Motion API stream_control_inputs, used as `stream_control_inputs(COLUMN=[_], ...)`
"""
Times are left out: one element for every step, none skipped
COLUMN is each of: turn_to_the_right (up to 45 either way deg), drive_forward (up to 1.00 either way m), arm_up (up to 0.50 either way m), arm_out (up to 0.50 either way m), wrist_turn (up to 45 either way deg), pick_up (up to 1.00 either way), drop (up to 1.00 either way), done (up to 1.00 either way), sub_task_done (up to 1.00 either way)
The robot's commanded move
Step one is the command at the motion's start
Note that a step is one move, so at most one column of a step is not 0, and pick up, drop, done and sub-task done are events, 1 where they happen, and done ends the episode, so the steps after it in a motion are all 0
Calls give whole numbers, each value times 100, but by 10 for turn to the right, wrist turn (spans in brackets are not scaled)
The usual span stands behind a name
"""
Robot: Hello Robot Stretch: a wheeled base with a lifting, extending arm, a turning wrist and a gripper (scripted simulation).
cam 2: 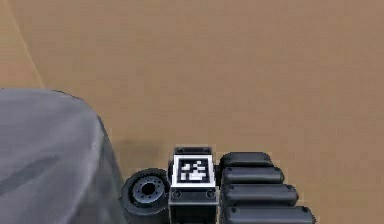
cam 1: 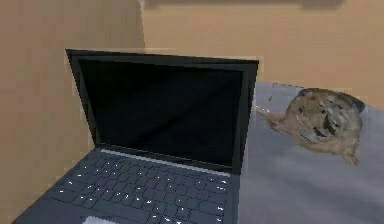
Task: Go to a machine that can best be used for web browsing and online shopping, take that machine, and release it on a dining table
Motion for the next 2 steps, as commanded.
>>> stream_control_inputs(turn_to_the_right=[450, 270], drive_forward=[0, 0], arm_up=[0, 0], arm_out=[0, 0], wrist_turn=[0, 0], pick_up=[0, 0], drop=[0, 0], done=[0, 0], sub_task_done=[0, 0])
